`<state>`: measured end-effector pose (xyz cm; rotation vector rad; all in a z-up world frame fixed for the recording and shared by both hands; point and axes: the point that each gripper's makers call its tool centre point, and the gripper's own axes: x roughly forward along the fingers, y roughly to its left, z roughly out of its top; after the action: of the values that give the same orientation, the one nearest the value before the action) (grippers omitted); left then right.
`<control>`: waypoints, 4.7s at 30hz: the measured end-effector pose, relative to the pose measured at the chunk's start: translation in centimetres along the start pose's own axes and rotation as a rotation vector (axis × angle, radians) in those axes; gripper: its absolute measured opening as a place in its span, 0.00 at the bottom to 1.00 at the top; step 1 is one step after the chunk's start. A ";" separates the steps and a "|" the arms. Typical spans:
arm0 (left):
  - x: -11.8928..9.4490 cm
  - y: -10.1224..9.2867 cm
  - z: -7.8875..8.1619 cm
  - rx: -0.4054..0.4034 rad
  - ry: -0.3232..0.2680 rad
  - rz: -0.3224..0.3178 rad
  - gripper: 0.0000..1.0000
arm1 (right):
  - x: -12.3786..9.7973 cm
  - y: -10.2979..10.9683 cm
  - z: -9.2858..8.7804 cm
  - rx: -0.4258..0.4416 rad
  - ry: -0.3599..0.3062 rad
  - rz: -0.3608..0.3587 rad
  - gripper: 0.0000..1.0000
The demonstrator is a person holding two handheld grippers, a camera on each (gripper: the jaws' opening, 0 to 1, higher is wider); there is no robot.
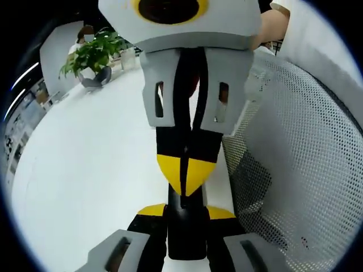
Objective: Press the specified remote control buttons in sequence, fully releasing each button before pressing the next.
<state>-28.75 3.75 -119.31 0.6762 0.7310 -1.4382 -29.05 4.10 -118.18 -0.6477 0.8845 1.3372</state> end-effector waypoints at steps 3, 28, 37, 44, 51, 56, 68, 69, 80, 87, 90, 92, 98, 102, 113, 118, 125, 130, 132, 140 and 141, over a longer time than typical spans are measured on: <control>0.0 0.0 0.0 -0.007 -0.014 0.003 0.23 | 0.1 0.0 -0.2 -0.039 0.006 -0.018 0.00; -0.1 0.0 0.0 -0.026 -0.065 0.002 0.23 | 0.4 -0.3 0.3 -0.132 0.019 -0.074 0.00; -0.1 0.0 0.0 -0.030 -0.104 -0.008 0.23 | 0.7 0.0 0.3 -0.392 0.083 -0.060 0.00; -0.1 0.0 0.0 -0.028 -0.109 -0.008 0.23 | 0.7 -0.1 0.3 -0.430 0.107 -0.095 0.00; -0.1 0.0 0.0 -0.025 -0.102 -0.003 0.23 | 0.4 -0.1 0.5 -0.237 -0.012 -0.083 0.00; -0.1 0.0 0.0 -0.021 -0.097 -0.004 0.23 | 1.0 0.9 1.1 -0.253 -0.004 -0.019 0.00; 0.0 -0.1 0.0 -0.006 -0.085 -0.002 0.23 | 0.8 0.4 0.9 -0.204 0.011 -0.040 0.00; 0.0 -0.1 0.0 -0.007 -0.086 -0.001 0.23 | 0.8 0.3 0.8 -0.192 0.013 -0.044 0.00; 0.1 -0.1 0.2 0.004 -0.056 -0.011 0.23 | 0.9 0.0 0.9 -0.092 0.016 -0.057 0.00; 0.1 0.0 0.3 -0.011 -0.064 0.010 0.23 | 0.9 0.0 0.9 -0.086 -0.017 -0.051 0.00; 0.1 0.1 0.3 -0.011 -0.067 0.010 0.23 | 0.7 0.1 1.0 -0.055 -0.078 0.004 0.00; 0.1 0.0 0.3 -0.007 -0.062 0.010 0.23 | 0.5 0.0 1.0 -0.026 -0.120 0.008 0.00; 0.1 0.0 0.3 -0.006 -0.039 0.012 0.23 | -0.3 0.0 -0.4 -0.070 -0.109 -0.023 0.04; 0.1 0.1 0.3 -0.009 -0.037 0.013 0.23 | -1.0 -1.0 -1.3 -0.178 -0.099 -0.087 0.22; 0.2 0.3 0.3 -0.035 -0.031 0.039 0.23 | -0.8 -1.4 -3.7 -0.100 -0.056 -0.019 0.23; 0.2 -0.3 0.8 -0.145 -0.066 0.010 0.35 | -0.8 -1.3 -3.6 -0.102 -0.060 -0.012 0.22; -2.5 0.9 2.8 -0.255 -0.248 0.120 0.54 | -0.8 -1.4 -3.6 -0.095 -0.071 -0.008 0.21; -5.7 1.8 3.7 -0.299 -0.335 0.226 0.62 | -0.8 -1.4 -3.6 -0.090 -0.077 -0.013 0.22; -7.6 1.9 4.6 -0.345 -0.416 0.264 0.65 | -0.7 -1.3 -3.6 -0.094 -0.077 -0.019 0.22; -15.5 2.8 7.0 -0.431 -0.721 0.486 0.85 | -1.0 -1.4 -3.8 -0.055 -0.070 -0.025 0.24; -16.2 2.9 7.0 -0.427 -0.734 0.516 0.87 | -1.1 -1.3 -3.9 -0.045 -0.070 -0.018 0.24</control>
<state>-25.54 8.35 -102.35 -0.0273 0.2324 -0.9017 -28.42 0.07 -119.49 -0.6390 0.7925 1.3587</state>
